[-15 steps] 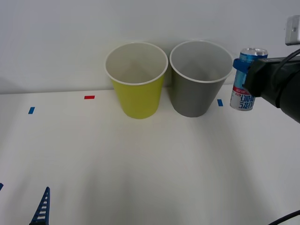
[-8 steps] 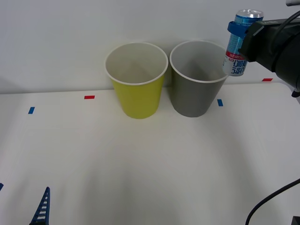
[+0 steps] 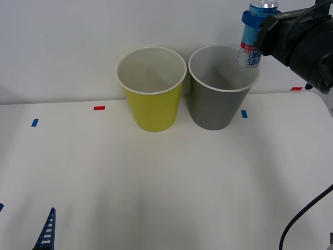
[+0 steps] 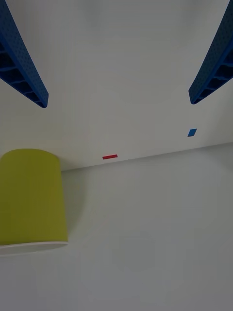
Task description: Put cans in the gray bin and PET bottles in the light green bin.
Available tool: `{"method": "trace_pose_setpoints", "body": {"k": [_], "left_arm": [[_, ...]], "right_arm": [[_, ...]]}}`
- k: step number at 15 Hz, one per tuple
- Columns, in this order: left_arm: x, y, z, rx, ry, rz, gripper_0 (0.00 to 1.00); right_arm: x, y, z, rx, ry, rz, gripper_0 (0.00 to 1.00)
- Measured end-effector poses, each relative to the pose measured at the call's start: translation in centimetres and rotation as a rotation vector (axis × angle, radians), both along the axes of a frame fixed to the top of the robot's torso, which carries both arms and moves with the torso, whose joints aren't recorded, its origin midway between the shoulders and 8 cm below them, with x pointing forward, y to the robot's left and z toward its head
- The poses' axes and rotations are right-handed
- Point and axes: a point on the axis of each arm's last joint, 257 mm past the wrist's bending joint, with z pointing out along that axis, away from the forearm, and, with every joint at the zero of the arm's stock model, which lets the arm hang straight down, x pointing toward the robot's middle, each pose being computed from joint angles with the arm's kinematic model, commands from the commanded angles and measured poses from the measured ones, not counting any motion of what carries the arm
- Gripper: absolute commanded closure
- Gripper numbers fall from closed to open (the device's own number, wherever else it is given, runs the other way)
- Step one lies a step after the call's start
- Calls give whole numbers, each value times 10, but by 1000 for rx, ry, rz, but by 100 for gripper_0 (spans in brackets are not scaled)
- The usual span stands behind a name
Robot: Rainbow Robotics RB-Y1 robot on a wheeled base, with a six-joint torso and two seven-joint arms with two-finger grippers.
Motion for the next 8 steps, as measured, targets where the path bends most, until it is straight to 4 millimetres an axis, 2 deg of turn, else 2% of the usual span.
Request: {"method": "trace_pose_setpoints", "body": {"k": [4, 8], "left_arm": [[0, 0, 0, 0, 0, 0, 0], [0, 0, 0, 0, 0, 0, 0]], "right_arm": [[22, 14, 5, 62, -46, 59, 100], [38, 38, -8, 52, -72, 94, 100]]}}
